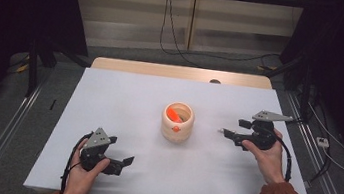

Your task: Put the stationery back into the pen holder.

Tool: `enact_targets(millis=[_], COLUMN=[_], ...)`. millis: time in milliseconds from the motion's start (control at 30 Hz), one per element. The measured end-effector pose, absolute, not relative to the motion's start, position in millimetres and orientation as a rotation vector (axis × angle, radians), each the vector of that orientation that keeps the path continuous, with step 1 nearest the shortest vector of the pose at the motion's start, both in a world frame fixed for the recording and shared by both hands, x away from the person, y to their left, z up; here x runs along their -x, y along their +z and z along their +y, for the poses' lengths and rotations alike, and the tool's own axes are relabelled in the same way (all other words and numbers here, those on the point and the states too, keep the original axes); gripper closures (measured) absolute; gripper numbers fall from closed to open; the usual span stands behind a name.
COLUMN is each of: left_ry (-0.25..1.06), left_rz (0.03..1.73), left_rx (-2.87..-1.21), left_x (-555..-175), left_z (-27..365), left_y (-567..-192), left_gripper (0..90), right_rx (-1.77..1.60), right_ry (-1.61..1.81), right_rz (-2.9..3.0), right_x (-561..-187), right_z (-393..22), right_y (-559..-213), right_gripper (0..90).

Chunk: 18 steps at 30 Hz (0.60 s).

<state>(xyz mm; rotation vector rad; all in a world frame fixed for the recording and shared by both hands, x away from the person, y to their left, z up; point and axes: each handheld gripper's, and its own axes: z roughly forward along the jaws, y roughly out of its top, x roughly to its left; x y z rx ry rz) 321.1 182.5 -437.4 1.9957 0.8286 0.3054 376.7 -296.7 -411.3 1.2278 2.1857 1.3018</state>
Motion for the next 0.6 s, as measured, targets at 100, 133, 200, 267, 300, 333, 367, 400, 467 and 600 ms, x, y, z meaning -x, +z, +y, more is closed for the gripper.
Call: enact_targets(millis=[100,133,200,267,300,333,367,400,467,600], left_ry=[0.307,0.306,0.307,0.307,0.307,0.306,0.306,0.306,0.305,0.305], left_rz=[0.828,0.829,0.826,0.827,0.825,0.825,0.826,0.826,0.826,0.816], left_rx=[-1.993,-1.992,-1.993,-1.995,-1.993,-1.993,-1.992,-1.991,-1.991,-1.995], left_x=[-320.9,-320.9,-320.8,-320.7,-320.9,-320.9,-320.9,-320.9,-320.9,-320.0], left_z=[182.8,182.7,182.5,182.3,182.3,182.4,182.4,182.4,182.2,181.0], left_y=[-436.9,-436.9,-436.8,-436.6,-436.9,-436.9,-436.9,-436.9,-436.9,-436.4], left_gripper=[5.8,5.8,5.8,5.8,5.8,5.8,5.8,5.8,5.8,5.8], right_rx=[-1.222,-1.221,-1.215,-1.218,-1.218,-1.219,-1.216,-1.215,-1.212,-1.204], right_ry=[1.289,1.278,1.271,1.262,1.264,1.261,1.261,1.255,1.251,1.216], right_rz=[2.217,2.228,2.25,2.266,2.275,2.281,2.292,2.297,2.302,2.325], right_x=[-377.0,-377.3,-378.4,-379.9,-381.0,-381.7,-382.8,-383.5,-385.3,-388.7], right_z=[-293.8,-293.2,-293.7,-294.7,-295.4,-296.0,-296.4,-296.4,-296.8,-295.6], right_y=[-413.7,-414.9,-417.4,-420.1,-421.9,-423.6,-425.4,-426.7,-428.1,-431.3], right_gripper=[27.4,31.6,41.8,50.8,56.8,64.5,70.5,74.1,84.1,90.0])
